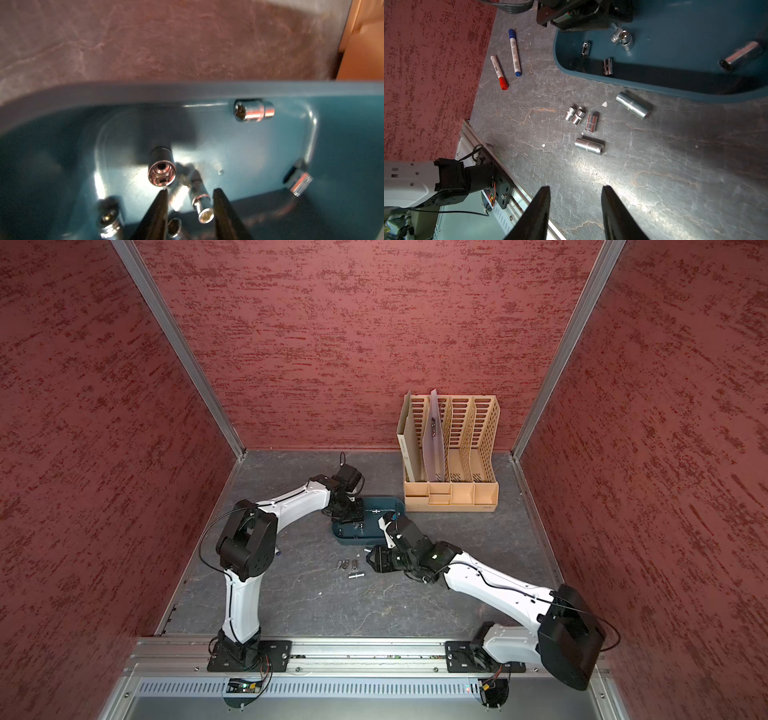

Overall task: Put the socket on the desktop into the storage box
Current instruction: Place the socket head in the storage box, then pick up the socket head at the center of the board.

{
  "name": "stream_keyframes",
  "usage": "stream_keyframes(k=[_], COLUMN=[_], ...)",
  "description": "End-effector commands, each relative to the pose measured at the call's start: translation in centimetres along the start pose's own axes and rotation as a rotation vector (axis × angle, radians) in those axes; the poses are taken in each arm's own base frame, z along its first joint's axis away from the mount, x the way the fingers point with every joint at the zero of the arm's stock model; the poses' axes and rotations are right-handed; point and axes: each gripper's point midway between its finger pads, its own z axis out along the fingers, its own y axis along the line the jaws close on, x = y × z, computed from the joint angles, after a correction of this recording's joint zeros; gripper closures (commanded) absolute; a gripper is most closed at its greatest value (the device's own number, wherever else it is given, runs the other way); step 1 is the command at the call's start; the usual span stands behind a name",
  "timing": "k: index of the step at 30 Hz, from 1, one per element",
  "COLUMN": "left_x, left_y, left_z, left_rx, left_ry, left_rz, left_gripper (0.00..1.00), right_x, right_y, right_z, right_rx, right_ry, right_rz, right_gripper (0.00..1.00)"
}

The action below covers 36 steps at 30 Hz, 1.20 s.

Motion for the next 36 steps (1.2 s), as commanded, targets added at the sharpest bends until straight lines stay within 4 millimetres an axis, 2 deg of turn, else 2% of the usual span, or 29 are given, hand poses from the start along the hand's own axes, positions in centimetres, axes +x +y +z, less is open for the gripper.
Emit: stream_keyframes(k=[1,3,10,16,19,25,36], left_x=[-1.3,-1.4,-1.6,-0.7,0.1,2.3,7.8], left_y=[-0.4,-0.5,-1.0,-1.2,-1.0,-0.2,4.0], left_z=[-1.1,-1.8,-4.4,-6.9,-8.1,-9.7,-11.6], left_rx=[0.01,0.011,0.041,0.087,0.104,0.149,0.184], left_ry=[-0.041,-0.056,-0.1,-0.131,-0.144,-0.153,-0.161], left_rz=[0.007,0.011,0.027,0.034,0.036,0.024,-0.057], left_gripper=[0.48,0.45,0.44,0.4,0.38,0.35,0.32], right_x=[-0.4,-0.4,-0.5,-0.6,-0.6,-0.1,1.2], right_y=[-0.4,-0.4,-0.5,-0.7,-1.0,-1.5,-1.6], right_z=[-0.1,-0.1,0.0,0.1,-0.1,0.2,1.9], right_rx=[0.007,0.007,0.016,0.04,0.058,0.097,0.173], right_ry=[-0.026,-0.026,-0.024,-0.016,-0.016,0.017,0.108], right_rz=[0.015,0.019,0.023,0.029,0.032,0.029,-0.018], right_gripper=[0.55,0.55,0.55,0.52,0.48,0.47,0.47])
